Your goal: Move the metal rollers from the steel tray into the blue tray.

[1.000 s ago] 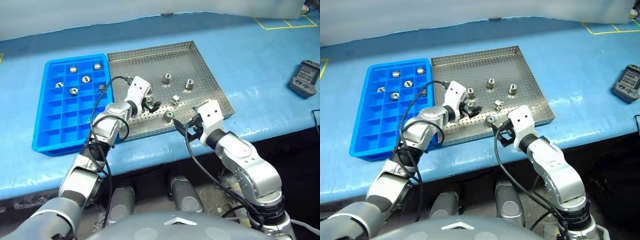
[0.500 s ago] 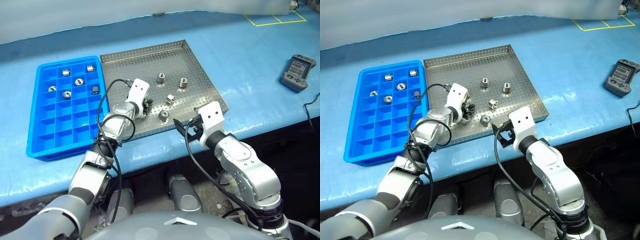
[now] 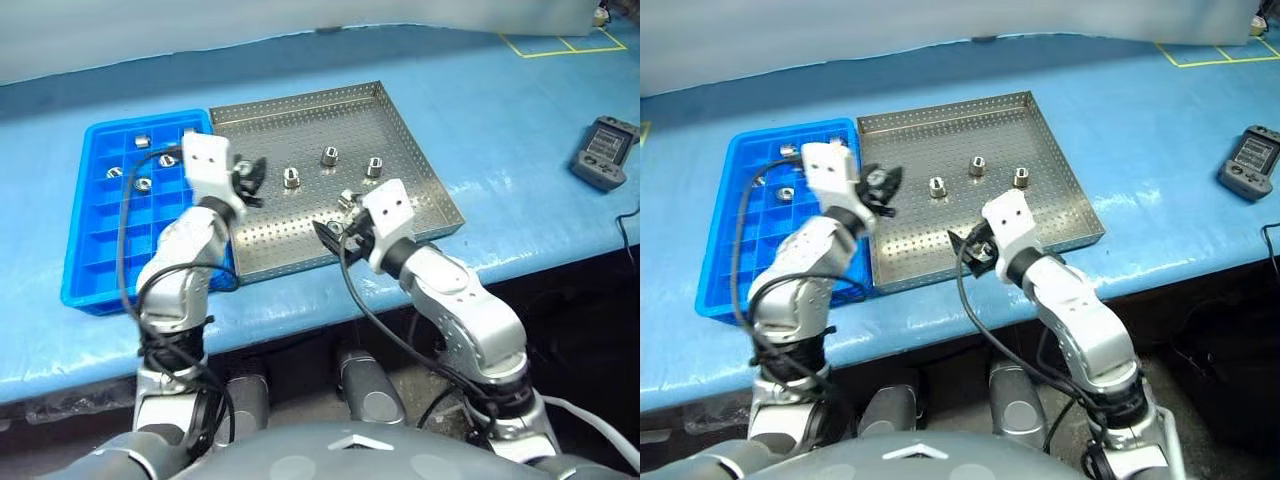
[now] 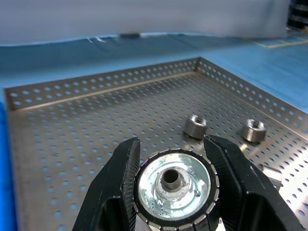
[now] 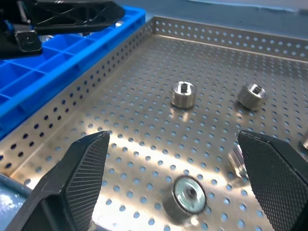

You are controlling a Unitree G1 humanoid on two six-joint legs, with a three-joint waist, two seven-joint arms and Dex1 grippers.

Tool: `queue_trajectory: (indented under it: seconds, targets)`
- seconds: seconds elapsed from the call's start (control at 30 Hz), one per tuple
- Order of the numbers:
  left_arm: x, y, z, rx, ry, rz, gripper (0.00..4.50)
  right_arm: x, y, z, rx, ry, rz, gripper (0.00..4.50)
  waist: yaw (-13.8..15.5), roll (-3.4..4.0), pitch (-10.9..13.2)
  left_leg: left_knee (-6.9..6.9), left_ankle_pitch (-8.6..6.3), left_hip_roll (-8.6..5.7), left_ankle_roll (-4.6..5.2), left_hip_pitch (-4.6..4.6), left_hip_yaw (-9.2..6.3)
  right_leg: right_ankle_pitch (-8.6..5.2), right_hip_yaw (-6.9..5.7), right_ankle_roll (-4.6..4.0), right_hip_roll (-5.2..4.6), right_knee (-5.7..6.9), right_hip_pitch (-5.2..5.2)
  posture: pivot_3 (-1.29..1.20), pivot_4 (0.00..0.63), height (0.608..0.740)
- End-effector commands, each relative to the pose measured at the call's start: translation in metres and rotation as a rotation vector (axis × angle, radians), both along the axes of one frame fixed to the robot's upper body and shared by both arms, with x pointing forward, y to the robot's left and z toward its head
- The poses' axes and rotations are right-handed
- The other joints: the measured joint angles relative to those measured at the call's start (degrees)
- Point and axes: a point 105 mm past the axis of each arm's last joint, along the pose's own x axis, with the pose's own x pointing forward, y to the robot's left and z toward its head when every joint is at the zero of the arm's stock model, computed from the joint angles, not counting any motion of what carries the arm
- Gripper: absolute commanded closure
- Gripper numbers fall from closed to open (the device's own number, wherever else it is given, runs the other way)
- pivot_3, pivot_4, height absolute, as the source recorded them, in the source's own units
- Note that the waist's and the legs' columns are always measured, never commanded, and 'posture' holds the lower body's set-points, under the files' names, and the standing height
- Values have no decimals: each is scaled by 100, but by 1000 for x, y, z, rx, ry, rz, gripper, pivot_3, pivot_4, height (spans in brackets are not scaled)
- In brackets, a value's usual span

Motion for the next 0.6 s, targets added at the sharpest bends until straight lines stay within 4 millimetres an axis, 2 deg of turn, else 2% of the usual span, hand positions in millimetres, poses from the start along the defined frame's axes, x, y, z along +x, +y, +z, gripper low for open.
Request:
queue_trajectory:
  seconds: [0.03, 0.3, 0.4, 0.6]
  targets:
    - [-11, 35, 19, 42, -95, 163, 2679, 3, 22, 16, 55, -64, 71, 0, 99, -1, 0, 1, 0, 0, 0, -2, 0, 0, 0, 0, 0, -1, 0, 32, 150, 740]
    - [-28, 102, 4, 226, -74, 443, 2679, 3, 69, 27, 102, -100, 242, 0, 479, -3, 0, -2, 0, -1, -1, -5, -6, 1, -8, -1, -3, -3, -1, 145, 150, 740]
    - [-27, 116, 0, 240, -66, 488, 2679, -1, 75, 26, 104, -99, 278, 0, 625, -4, 0, -3, 1, -1, -2, -5, -12, -2, -16, -6, -4, -4, -1, 161, 150, 740]
    - [-12, 138, -14, 251, -23, 545, 2679, -4, 75, 21, 93, -91, 292, 0, 710, -8, -3, -2, 5, -3, -9, -5, -14, -8, -22, -17, -6, -3, 0, 148, 150, 740]
